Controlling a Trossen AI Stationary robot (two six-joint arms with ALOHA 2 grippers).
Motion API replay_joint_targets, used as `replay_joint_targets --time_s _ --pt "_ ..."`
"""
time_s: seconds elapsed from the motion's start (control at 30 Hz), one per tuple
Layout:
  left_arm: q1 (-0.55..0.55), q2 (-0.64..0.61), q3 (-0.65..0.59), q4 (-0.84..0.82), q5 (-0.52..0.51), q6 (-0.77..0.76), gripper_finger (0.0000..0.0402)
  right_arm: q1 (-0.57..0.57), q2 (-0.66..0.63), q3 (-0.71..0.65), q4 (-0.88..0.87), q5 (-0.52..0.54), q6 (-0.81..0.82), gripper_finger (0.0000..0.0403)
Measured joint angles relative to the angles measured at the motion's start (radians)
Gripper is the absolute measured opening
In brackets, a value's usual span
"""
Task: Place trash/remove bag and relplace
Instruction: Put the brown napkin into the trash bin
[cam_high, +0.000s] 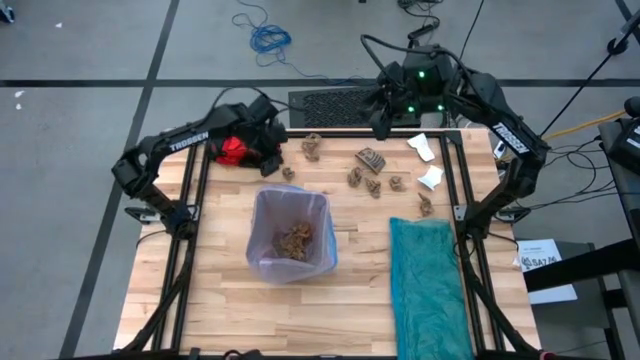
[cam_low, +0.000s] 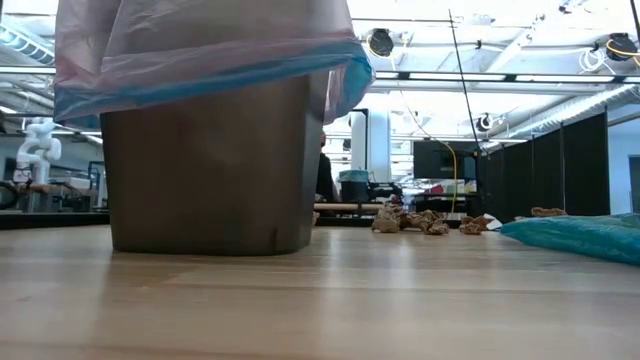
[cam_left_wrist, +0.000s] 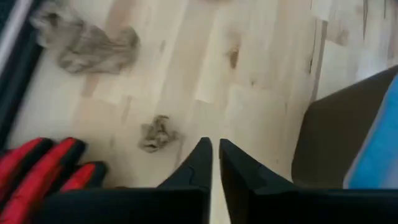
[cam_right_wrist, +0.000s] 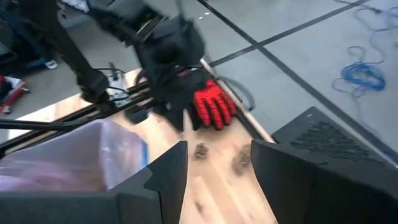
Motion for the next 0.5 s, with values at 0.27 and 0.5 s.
replay_joint_targets --time_s 0.27,0.5 --pt "-0.046 0.147 -0.074 0.070 -0.093 -0.089 0.0116 -0.061 0.000 0.000 -0.001 -0.054 -0.073 0.0169" --pt "-0.077 0.336 -0.075 0.140 -0.109 -0.169 0.0136 -0.062 0.000 0.000 -0.001 -0.056 -0.092 0.0169"
